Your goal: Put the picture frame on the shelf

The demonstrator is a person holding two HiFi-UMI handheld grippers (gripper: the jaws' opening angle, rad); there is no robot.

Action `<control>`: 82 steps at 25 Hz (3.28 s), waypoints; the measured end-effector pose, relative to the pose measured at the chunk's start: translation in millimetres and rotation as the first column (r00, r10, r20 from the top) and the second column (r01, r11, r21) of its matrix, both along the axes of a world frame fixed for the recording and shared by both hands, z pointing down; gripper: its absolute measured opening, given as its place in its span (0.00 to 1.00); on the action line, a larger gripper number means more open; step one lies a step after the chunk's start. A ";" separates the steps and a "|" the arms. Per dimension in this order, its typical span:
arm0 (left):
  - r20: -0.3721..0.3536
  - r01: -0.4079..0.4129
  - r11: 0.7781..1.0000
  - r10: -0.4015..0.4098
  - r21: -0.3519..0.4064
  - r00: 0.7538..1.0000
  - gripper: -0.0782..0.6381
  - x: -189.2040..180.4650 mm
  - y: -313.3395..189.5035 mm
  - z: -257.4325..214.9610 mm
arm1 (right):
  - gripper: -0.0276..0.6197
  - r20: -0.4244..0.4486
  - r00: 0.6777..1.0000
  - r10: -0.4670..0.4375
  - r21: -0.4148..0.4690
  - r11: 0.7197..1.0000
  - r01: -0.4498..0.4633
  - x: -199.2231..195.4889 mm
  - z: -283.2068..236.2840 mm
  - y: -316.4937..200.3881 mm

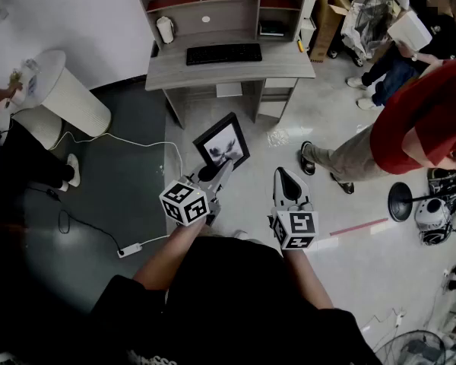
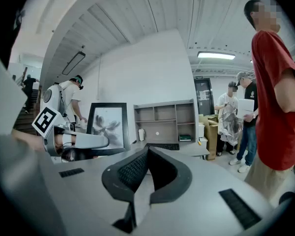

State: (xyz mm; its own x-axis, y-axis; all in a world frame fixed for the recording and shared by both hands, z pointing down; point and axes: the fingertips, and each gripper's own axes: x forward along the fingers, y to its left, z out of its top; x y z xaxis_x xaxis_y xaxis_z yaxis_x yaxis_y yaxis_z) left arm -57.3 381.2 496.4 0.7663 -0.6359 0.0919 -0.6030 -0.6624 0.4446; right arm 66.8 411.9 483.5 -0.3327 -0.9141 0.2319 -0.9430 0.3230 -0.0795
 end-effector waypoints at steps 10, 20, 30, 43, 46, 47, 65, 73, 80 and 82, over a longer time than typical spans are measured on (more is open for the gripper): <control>0.000 -0.003 1.000 0.003 0.011 1.000 0.14 11.1 -14.2 7.9 | 0.06 0.097 0.995 0.035 -0.035 0.999 -0.031 30.4 24.5 -6.4; -0.021 -0.042 0.999 0.042 -0.011 0.999 0.14 28.2 -106.4 36.6 | 0.06 0.061 0.996 0.072 -0.112 0.992 -0.065 49.8 61.0 -66.0; -0.001 -0.098 0.995 0.098 -0.020 0.995 0.14 14.3 -236.2 32.0 | 0.06 -0.028 0.972 0.233 -0.041 0.971 -0.234 60.9 29.6 -212.0; -0.008 -0.194 0.981 0.194 -0.020 0.981 0.14 -36.1 -383.5 26.2 | 0.06 -0.044 0.972 0.230 -0.018 0.973 -0.231 -0.4 8.9 -371.6; -0.015 -0.265 0.964 0.265 -0.016 0.964 0.14 -32.2 -397.8 27.5 | 0.06 -0.052 0.975 0.214 -0.026 0.976 -0.216 -8.6 10.0 -386.9; -0.019 -0.280 0.960 0.280 -0.016 0.960 0.14 -30.5 -401.5 27.4 | 0.06 -0.055 0.976 0.209 -0.029 0.977 -0.211 -9.9 10.0 -390.7; 0.034 -0.262 0.965 0.261 0.011 0.965 0.14 -11.3 -527.5 9.8 | 0.06 0.031 0.986 0.164 -0.015 0.986 -0.164 6.1 26.5 -507.1; 0.071 -0.263 0.965 0.263 -0.006 0.962 0.14 26.9 -635.2 0.3 | 0.06 0.064 0.988 0.139 0.065 0.988 -0.144 39.9 1.3 -613.3; 0.085 -0.240 0.970 0.241 -0.025 0.967 0.14 55.8 -731.7 -7.2 | 0.06 0.067 0.996 0.058 0.061 0.996 -0.062 56.1 -6.6 -695.3; 0.103 -0.223 0.975 0.224 -0.016 0.969 0.14 61.8 -758.7 -9.9 | 0.06 0.077 0.996 0.039 0.060 0.997 -0.043 61.7 -5.1 -714.7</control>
